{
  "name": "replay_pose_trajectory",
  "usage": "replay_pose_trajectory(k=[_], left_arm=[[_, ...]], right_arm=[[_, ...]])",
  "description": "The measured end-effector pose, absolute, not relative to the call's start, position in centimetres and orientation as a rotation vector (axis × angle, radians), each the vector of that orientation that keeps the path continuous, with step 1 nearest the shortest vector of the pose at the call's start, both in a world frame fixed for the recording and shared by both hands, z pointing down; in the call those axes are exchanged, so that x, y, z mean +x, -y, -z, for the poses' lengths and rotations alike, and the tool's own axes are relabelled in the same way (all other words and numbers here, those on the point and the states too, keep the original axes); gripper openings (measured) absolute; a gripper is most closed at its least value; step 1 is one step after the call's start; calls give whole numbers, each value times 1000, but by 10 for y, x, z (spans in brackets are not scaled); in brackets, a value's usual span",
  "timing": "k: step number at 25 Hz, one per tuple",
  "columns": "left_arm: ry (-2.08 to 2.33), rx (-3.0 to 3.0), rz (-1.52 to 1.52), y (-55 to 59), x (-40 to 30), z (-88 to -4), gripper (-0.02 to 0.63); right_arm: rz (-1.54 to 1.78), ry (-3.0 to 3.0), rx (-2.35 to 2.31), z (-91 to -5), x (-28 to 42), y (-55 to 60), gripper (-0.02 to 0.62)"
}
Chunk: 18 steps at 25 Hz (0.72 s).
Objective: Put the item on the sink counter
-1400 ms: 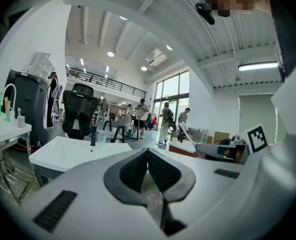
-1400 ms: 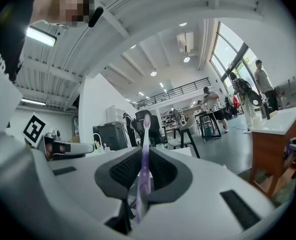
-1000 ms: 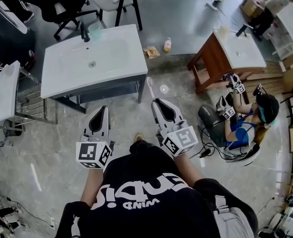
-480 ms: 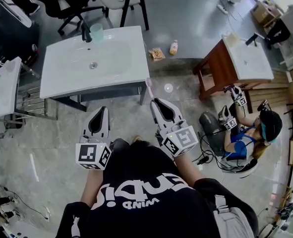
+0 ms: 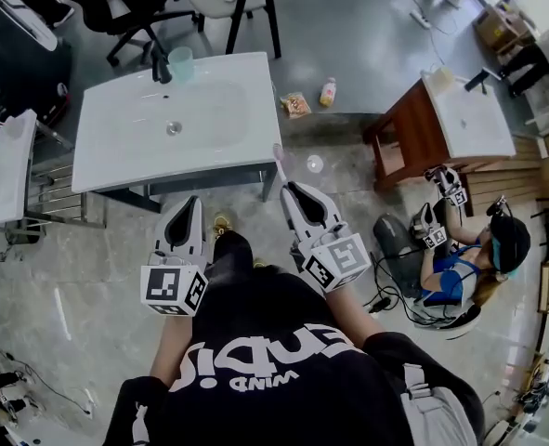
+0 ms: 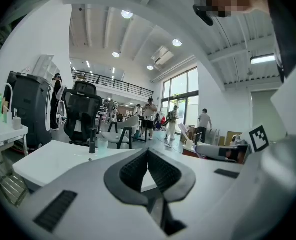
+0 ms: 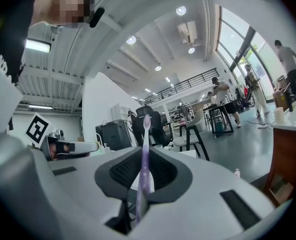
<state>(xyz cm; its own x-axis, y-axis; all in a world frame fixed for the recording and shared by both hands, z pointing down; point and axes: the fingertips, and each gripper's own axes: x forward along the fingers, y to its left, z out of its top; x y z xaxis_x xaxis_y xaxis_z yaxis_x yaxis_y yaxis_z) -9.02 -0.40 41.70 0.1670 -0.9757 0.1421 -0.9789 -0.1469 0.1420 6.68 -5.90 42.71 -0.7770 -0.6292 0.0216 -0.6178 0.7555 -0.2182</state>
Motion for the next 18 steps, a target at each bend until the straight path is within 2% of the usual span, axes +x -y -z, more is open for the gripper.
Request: replay_pose_trajectory(k=[18], left_arm=[[1819, 2304, -17, 114, -131, -417, 20]], right_arm=[[361, -2908, -1089, -433, 25, 144, 57]])
